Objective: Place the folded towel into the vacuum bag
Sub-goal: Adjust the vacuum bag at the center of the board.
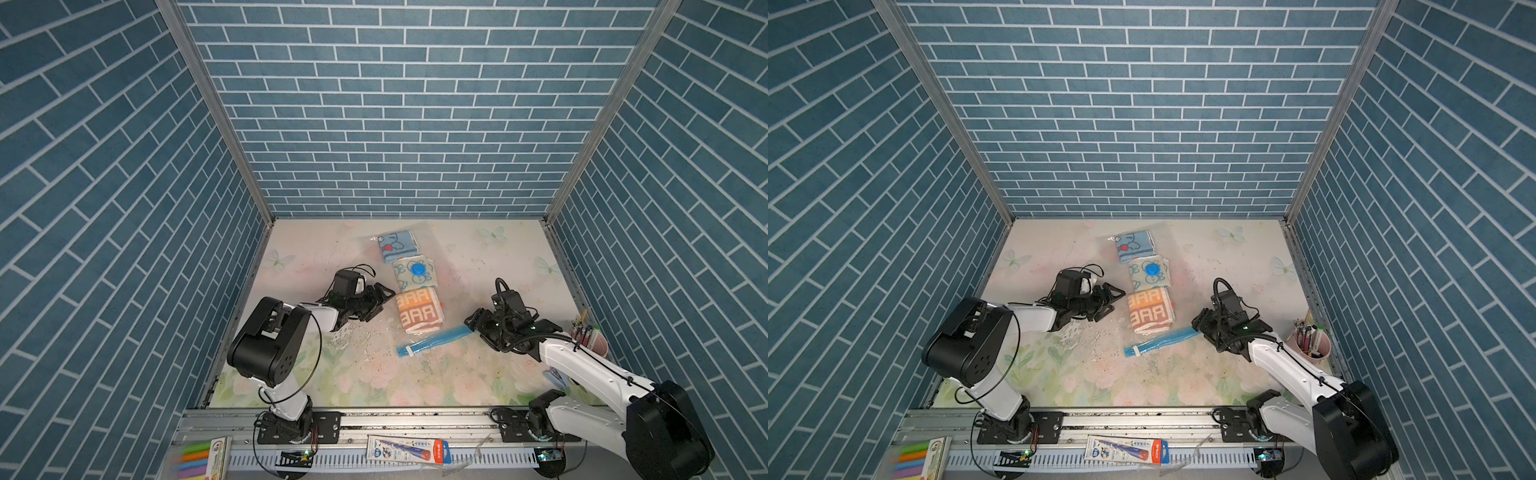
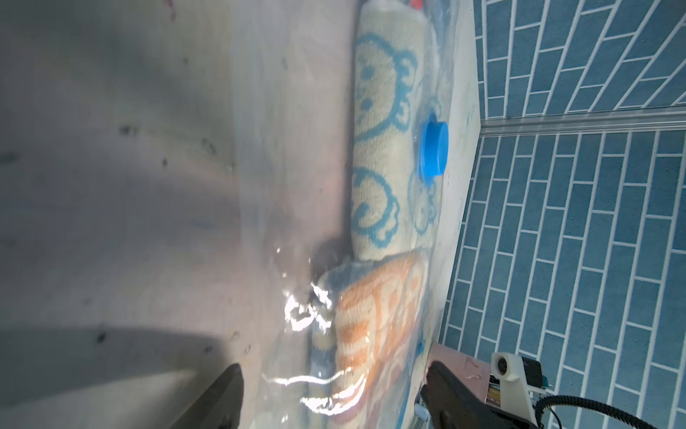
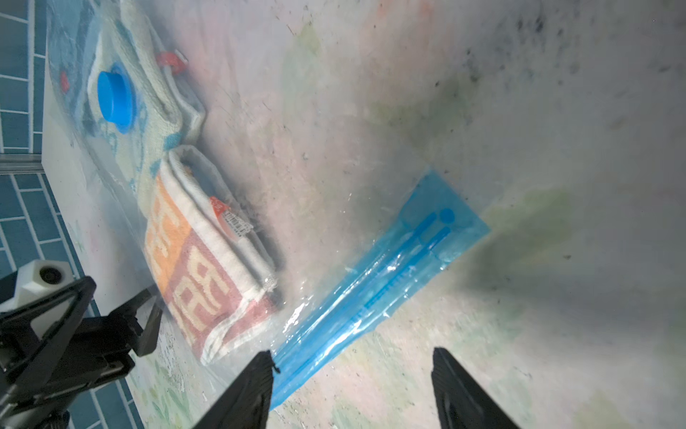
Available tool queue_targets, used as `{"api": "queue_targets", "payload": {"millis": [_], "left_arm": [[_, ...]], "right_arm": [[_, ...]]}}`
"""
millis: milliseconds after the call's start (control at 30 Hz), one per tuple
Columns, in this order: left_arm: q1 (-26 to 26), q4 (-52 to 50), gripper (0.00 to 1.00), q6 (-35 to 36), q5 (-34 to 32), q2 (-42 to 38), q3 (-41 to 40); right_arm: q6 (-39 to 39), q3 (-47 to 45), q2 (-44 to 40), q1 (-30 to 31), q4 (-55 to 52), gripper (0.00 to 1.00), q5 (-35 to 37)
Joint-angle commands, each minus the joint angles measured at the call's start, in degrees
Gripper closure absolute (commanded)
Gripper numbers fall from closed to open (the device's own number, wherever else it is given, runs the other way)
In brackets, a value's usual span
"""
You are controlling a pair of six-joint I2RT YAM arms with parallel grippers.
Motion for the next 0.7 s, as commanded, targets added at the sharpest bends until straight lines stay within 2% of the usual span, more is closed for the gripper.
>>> {"api": "queue_targets", "payload": {"millis": [0, 200, 433, 533, 667], "left_arm": [[0.99, -0.23, 0.24, 3.82, -3.83, 3.22, 2.38], [1.82, 2.50, 0.40, 3.38, -6.77, 7.98, 4.12], [1.88, 2.79, 0.75, 3.87, -9.03, 8.29, 4.36], [1.91, 1.17, 0.87, 4.83, -10.89, 6.20, 3.24], [2.30, -0.21, 0.93, 5.27, -12.51, 3.65, 1.20]], "right_arm": [[-1.37, 1.44, 0.69, -0.14, -0.80, 0.30, -1.17], [-1.05, 0.07, 1.10, -0.15, -0.35, 0.31, -1.43], [-1.37, -0.18, 3.70, -0.15, 1.29, 0.31, -1.62], [-1.81, 0.10, 5.35, -0.14, 2.04, 0.31, -1.83], [-2.85, 1.44, 7.58, -0.14, 2.68, 0.31, -2.52]]}}
